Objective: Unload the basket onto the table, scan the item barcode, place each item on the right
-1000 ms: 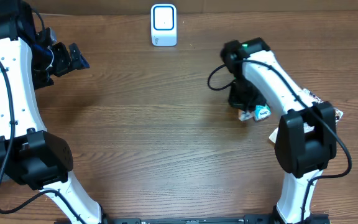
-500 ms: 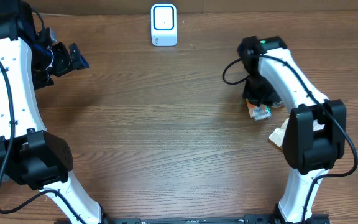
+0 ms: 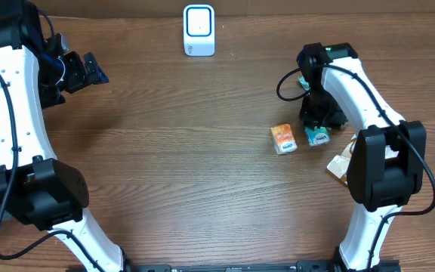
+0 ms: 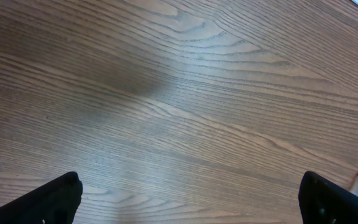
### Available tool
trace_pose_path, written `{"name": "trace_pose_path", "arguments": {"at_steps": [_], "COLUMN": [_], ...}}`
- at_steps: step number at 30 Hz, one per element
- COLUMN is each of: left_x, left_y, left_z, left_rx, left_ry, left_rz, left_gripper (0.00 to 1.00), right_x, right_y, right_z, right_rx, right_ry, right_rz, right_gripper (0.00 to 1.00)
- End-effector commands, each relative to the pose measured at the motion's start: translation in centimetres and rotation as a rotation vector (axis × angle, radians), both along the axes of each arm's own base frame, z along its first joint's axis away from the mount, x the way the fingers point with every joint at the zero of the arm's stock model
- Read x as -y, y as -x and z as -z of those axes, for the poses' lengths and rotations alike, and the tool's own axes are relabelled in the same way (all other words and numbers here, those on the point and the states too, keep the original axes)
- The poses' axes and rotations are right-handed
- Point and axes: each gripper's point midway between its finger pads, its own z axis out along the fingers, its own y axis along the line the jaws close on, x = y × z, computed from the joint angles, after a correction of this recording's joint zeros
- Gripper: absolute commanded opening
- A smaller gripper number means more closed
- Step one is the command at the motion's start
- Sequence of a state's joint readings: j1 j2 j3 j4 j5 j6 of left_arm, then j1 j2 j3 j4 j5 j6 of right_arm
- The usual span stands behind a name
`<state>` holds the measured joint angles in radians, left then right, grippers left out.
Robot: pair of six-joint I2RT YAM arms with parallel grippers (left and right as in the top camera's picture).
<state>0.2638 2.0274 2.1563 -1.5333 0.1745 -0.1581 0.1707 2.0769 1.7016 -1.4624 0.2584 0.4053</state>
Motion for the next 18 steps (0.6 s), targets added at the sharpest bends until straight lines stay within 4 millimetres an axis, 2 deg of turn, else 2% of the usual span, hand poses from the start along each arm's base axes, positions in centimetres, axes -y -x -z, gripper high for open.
{"name": "trace_pose_path", "arguments": {"at_steps": [1,6,11,12,17,18], "left_x": [-0.2,-0.2,-0.2,-0.2,-0.2,-0.2], "left_y": [-0.1,-0.1,-0.1,-0.1,-0.1,-0.1], "left_z": [-0.9,-0.9,-0.9,-0.9,-0.9,-0.9], "left_rx": [0.025,0.025,0.025,0.025,0.025,0.025], "left_ry": [-0.009,-0.009,-0.009,-0.009,-0.009,-0.009], "left_rz": [-0.010,-0.010,-0.010,-0.010,-0.010,-0.010], "left_gripper": [1.00,1.00,1.00,1.00,1.00,1.00], "right_x": [-3.5,-6.8,-9.3,-9.9,-9.8,-9.5], "right_y": [-0.9,-0.1,2.2,3.1,6.6,7.3], "right_z": [-4.0,-8.9,-14.9,-16.7,-22.9,-23.8], "right_rx": [0.116,0.257,0.424,0.476,0.663,0.694], "right_ry": [-0.134,-0.204,-0.257,-0.275,-0.338,-0.347], "right_rz": [-0.107,-0.212,-0.310,-0.338,-0.390,-0.391], "right_gripper": [0.41,0.41,0.41,0.41,0.42,0.52]}}
